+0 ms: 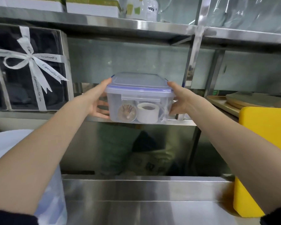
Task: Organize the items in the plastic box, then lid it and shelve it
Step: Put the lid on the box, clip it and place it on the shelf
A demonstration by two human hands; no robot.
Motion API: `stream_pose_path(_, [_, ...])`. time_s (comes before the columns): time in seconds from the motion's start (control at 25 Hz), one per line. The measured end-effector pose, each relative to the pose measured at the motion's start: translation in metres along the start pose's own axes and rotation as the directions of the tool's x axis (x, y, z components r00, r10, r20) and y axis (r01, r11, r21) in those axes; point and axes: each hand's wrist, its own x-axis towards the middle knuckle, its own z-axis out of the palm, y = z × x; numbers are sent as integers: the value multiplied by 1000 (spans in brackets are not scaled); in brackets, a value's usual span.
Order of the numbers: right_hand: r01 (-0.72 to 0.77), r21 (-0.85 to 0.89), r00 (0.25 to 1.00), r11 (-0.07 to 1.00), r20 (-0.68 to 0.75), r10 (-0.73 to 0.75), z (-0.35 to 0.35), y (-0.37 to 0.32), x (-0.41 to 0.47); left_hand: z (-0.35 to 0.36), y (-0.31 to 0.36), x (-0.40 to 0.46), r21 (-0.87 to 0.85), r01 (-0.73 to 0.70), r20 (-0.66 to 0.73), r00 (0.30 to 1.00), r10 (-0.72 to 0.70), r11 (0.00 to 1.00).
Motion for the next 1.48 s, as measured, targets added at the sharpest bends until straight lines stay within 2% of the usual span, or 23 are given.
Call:
stream_pose_path(0.6, [44, 82, 998, 996, 34, -47, 5, -4, 51, 2, 7, 50, -21, -53, -68, 996, 51, 998])
stream_pose_path(0.8, [58, 20, 998, 998, 15, -58, 5, -3, 51, 2, 6, 51, -20, -49, -86, 995, 47, 999])
stream_pose_path(0.88, [47, -62, 999, 997, -11, -48, 5, -5, 45, 4, 7, 48, -35, -44, -110, 993, 40, 998])
stream_pose_path(1.16, [74, -264, 995, 962, -50, -91, 9, -14, 25, 13, 15, 29, -49, -152, -239, 962, 136, 987])
stream_pose_path(1.24, [113, -392, 987, 913, -59, -148, 9, -17, 15, 13, 18, 18, -11, -189, -246, 952, 180, 982])
stream_pose_path(1.32, [153, -555, 976, 818, -46, -214, 9, -22, -1, 15, 25, 3, 84, -202, -268, 939, 218, 976])
stream_pose_path(1.4, [182, -745, 966, 642, 13, -259, 8, -29, -23, 17, 31, -14, 157, -222, -260, 931, 258, 962])
stream_pose_path(1.48, [183, -861, 961, 475, 53, -273, 8, -46, -48, 20, 40, -33, 196, -237, -238, 930, 280, 952])
